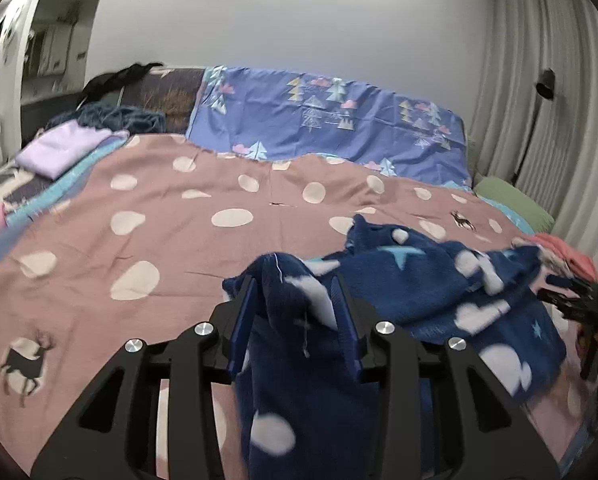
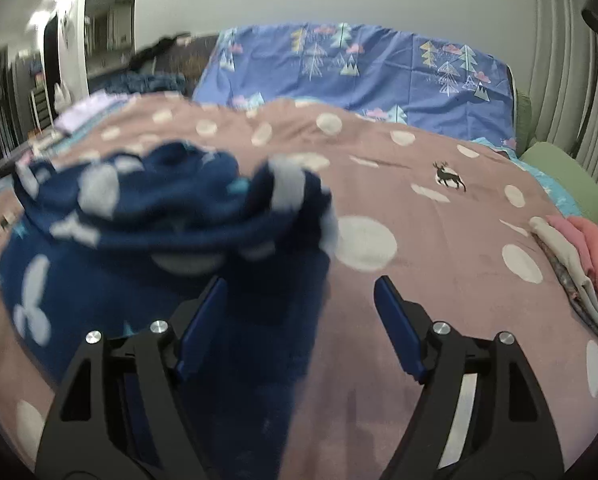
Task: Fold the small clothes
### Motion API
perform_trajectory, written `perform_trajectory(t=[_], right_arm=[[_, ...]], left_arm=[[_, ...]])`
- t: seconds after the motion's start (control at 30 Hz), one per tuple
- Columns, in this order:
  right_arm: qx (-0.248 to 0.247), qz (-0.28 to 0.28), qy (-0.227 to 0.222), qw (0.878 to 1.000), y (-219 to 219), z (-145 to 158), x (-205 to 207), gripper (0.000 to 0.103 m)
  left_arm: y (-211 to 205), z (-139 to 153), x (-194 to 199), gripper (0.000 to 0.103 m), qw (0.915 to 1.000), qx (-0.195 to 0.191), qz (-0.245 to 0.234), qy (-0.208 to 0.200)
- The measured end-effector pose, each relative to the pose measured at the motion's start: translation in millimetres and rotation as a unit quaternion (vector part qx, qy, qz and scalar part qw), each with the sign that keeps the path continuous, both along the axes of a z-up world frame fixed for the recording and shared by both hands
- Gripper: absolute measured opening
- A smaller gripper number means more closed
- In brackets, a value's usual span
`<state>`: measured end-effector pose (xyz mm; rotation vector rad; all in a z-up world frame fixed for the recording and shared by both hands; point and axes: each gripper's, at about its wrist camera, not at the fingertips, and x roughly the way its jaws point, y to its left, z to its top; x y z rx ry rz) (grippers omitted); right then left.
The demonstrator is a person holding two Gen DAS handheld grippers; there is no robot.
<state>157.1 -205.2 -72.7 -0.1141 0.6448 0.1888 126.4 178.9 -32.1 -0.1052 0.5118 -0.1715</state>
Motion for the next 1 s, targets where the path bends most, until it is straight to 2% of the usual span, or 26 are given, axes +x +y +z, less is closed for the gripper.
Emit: perform_trajectory(t=[0.07,0.13,0.23,0.3,0.4,0.47,0.5,0.57,0.6,0.67,0.7,0.77,0.87,0.9,0.93,0.97,1.0], right_arm=[[-0.013,0.003,0.010,1.000,5,-8,6,0.078],[-0.017,0.006,0.012,1.000,9,-13,13,0.078],[-0.016,0.010,0.010,1.000,12,-11,25,0.078],[-0.019,0.010,0.005,1.000,14,-5,36,0.078],[-0.004,0.002,0.001,1.000,12,7,61,0.078],[0.033,-0.009,0.008,0.999,5,14,81,0.078],[0.067,-0.020,0.022,0.997,-3,16,97,0.079],[0.124,-0.046,0.046,0.990,-18,12,120,0.079],[0.155,-0.057,0.061,0.984,-28,7,129,0.079],[0.200,-0.060,0.079,0.975,-42,-1,139,0.079],[0.226,-0.055,0.088,0.969,-50,-7,143,0.079],[0.274,-0.036,0.101,0.956,-62,-17,150,0.079],[0.336,-0.001,0.122,0.934,-71,-25,164,0.079],[0.358,0.014,0.132,0.924,-73,-28,171,0.075],[0.364,0.018,0.134,0.921,-72,-29,175,0.070],[0.368,0.023,0.138,0.919,-70,-29,179,0.052],[0.368,0.031,0.141,0.919,-66,-28,180,0.023]], left_arm=[[-9,-6,-6,0.039,0.9995,0.023,-0.019,0.015],[-25,-23,-6,0.039,0.9954,0.077,-0.036,0.043],[-48,-51,-3,0.039,0.9824,0.161,-0.058,0.076],[-60,-57,2,0.039,0.9736,0.207,-0.069,0.068],[-64,-42,30,0.040,0.9682,0.237,-0.064,0.047],[-59,-30,58,0.040,0.9670,0.251,-0.034,0.030],[-51,-25,78,0.040,0.9683,0.248,-0.010,0.028],[-33,-19,106,0.040,0.9752,0.217,0.016,0.039],[-20,-18,119,0.040,0.9813,0.184,0.018,0.052],[-3,-19,132,0.040,0.9891,0.128,-0.001,0.074],[5,-22,137,0.043,0.9916,0.091,-0.019,0.090],[17,-34,148,0.050,0.9906,0.029,-0.050,0.124],[28,-53,163,0.051,0.9832,-0.033,-0.060,0.169],[28,-59,162,0.051,0.9809,-0.052,-0.064,0.176],[30,-61,165,0.049,0.9787,-0.069,-0.066,0.181],[30,-62,164,0.040,0.9776,-0.083,-0.067,0.181],[29,-60,163,0.024,0.9779,-0.090,-0.068,0.176]])
